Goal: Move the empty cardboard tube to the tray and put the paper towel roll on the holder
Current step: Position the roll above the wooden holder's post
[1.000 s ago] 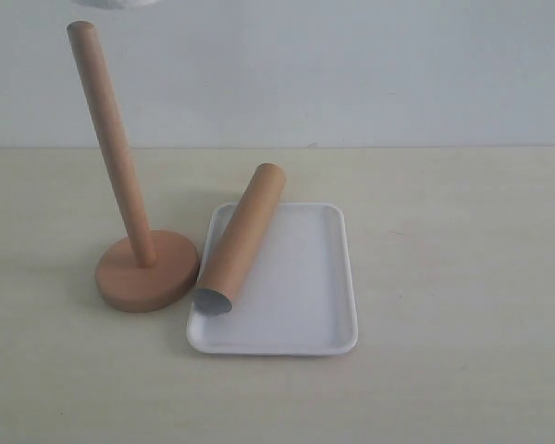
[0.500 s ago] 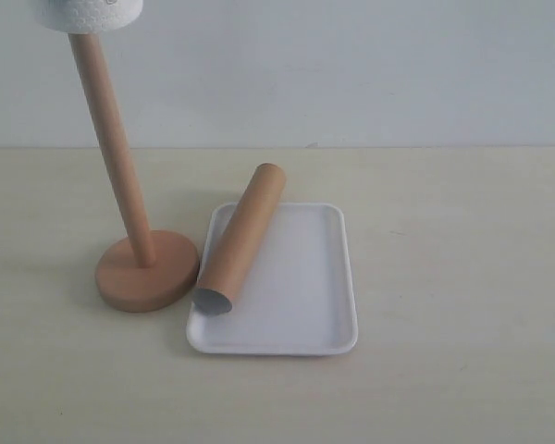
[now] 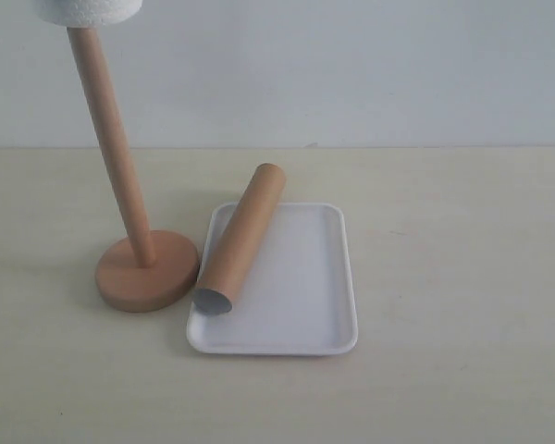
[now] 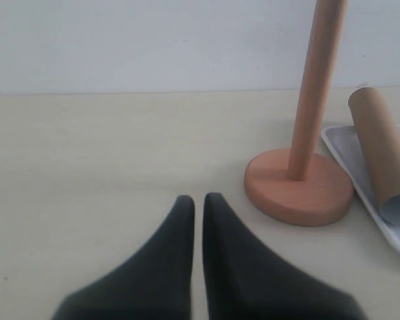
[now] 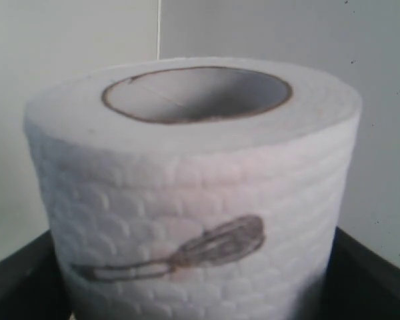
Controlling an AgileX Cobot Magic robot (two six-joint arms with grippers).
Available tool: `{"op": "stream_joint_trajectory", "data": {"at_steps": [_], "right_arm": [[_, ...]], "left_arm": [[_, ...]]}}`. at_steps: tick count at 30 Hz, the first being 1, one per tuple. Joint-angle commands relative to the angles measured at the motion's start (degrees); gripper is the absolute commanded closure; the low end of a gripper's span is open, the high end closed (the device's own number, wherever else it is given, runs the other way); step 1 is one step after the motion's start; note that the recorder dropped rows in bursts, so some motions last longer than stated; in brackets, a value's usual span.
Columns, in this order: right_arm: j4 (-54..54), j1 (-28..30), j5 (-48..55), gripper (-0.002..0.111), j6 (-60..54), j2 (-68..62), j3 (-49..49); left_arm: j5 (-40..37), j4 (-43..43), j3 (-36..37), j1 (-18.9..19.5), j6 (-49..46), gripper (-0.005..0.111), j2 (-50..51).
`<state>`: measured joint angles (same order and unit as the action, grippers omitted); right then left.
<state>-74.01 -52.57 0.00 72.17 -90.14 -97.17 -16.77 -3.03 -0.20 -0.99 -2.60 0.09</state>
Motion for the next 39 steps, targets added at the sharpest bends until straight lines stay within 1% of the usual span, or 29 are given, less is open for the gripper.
{"op": "stream_joint_trajectory", "data": {"at_steps": [1, 9, 16, 22, 28, 31, 39], "right_arm": [[0.1, 0.0, 0.8, 0.109, -0.2, 0.8, -1.6], [0.1, 0.0, 0.0, 0.109, -0.2, -1.9, -2.0], [0.1, 0.0, 0.6, 0.109, -1.2, -6.7, -7.0], [0.1, 0.0, 4.9, 0.109, -1.2, -9.8, -11.4], [0.1, 0.0, 5.6, 0.109, -1.2, -13.3, -15.0], [0.4, 0.1, 7.6, 0.109, -1.2, -14.5, -16.8], [1.9, 0.1, 9.0, 0.109, -0.8, -16.7, -16.9]], "left_arm": [[0.0, 0.1, 0.2, -0.3, -0.2, 0.103, -0.1], [0.0, 0.1, 0.2, -0.3, -0.2, 0.103, -0.1], [0.0, 0.1, 0.2, -0.3, -0.2, 0.103, -0.1], [0.0, 0.1, 0.2, -0.3, -0.2, 0.103, -0.1], [0.0, 0.1, 0.2, -0.3, -0.2, 0.103, -0.1], [0.0, 0.1, 0.2, -0.3, -0.2, 0.103, -0.1], [0.0, 0.1, 0.2, -0.3, -0.2, 0.103, -0.1]]}}
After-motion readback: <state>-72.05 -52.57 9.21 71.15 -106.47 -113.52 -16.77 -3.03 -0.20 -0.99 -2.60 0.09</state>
